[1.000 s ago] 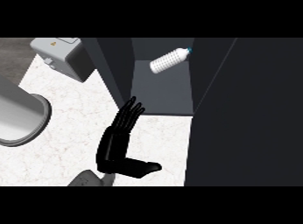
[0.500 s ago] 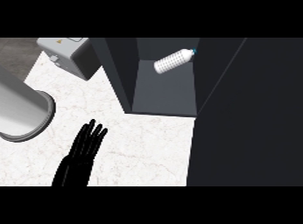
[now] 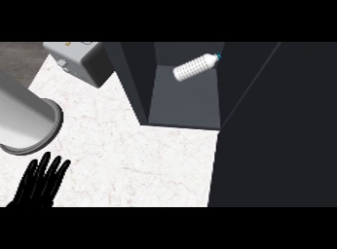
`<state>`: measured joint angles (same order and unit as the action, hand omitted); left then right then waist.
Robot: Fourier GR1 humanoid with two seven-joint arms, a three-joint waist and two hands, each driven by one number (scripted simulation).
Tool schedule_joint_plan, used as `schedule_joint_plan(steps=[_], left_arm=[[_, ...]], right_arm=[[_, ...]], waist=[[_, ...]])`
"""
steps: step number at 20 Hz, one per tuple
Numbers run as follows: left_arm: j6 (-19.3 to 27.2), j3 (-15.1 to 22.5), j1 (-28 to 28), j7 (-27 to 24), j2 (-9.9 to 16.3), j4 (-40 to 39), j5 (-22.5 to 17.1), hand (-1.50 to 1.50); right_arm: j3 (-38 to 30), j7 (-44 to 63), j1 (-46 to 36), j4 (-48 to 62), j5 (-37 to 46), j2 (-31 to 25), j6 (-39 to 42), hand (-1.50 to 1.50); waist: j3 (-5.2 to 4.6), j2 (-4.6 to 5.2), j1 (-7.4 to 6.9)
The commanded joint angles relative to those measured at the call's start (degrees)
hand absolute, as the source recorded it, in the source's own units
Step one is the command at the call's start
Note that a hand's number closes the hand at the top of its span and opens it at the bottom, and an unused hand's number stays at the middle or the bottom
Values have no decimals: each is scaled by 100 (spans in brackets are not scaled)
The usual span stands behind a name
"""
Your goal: Pick up the bottled water, place it into the cabinet and close the cabinet
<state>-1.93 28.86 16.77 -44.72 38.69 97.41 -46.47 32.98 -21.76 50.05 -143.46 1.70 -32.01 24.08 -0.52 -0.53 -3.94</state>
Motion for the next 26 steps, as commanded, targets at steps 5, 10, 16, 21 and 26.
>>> schedule_joint_plan(steps=[5, 10, 16, 21, 26], left_arm=[[-886, -388, 650, -448, 730, 81, -111, -150], [-1346, -641, 699, -416, 1068, -60, -364, -150], [-1413, -807, 660, -424, 1170, -21, -441, -150], [-1530, -908, 580, -369, 1274, -22, -510, -150], [-1668, -1066, 559, -385, 1436, -43, -525, -150]], right_arm=[[777, 1655, -1012, -754, 479, 160, -211, 150], [727, 1776, -2132, -374, 453, 76, 22, 150], [913, 2355, -2857, 18, 215, 193, -34, 150], [982, 2588, -3186, 271, -92, 476, -175, 150], [737, 2693, -3430, 531, -282, 807, -373, 150]], waist=[[-17, 134, -221], [-30, 161, -365], [-49, 171, -480], [-64, 220, -515], [-65, 279, -639]])
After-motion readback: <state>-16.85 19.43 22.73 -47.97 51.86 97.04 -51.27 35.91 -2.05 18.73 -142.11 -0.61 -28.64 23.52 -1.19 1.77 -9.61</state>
